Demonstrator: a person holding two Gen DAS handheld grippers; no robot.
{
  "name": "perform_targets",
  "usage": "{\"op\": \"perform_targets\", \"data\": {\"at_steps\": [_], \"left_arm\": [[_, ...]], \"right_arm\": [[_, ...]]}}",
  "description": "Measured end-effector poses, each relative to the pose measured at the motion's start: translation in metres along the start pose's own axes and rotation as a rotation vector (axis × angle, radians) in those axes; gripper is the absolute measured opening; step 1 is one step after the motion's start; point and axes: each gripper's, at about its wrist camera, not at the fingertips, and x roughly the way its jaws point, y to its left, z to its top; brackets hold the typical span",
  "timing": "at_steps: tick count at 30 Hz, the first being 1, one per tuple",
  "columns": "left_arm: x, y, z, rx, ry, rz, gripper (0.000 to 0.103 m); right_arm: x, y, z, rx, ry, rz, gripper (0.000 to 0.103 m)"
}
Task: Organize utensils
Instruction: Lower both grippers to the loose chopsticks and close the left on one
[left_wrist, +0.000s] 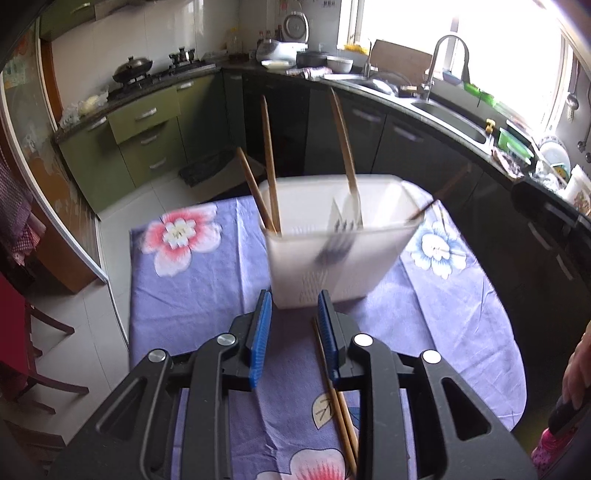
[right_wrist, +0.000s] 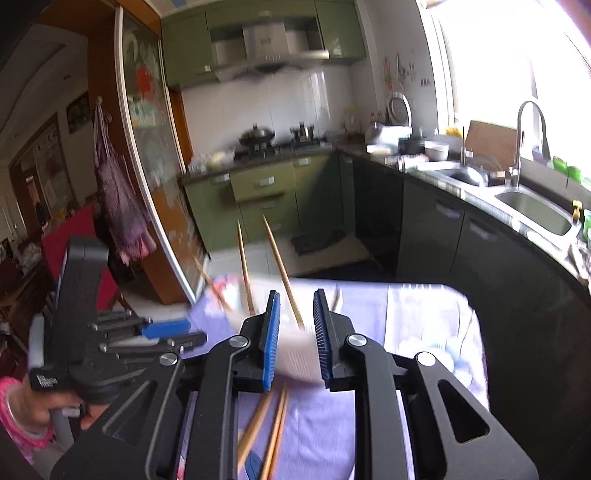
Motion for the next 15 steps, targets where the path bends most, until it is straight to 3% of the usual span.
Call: {"op": "perform_targets", "data": {"at_steps": [7, 15], "left_arm": [[0.066, -0.014, -0.037, -0.021, 0.138, -0.004, 0.025], [0.11, -0.016, -0.048, -0.046, 0.222, 0.018, 0.025]], "right_arm": [[0.056, -0.02, -0.074, 0.057, 0.158, 0.005, 0.019], [0.076, -0.04, -0.097, 0.093, 0.201, 0.008, 0.019]]}}
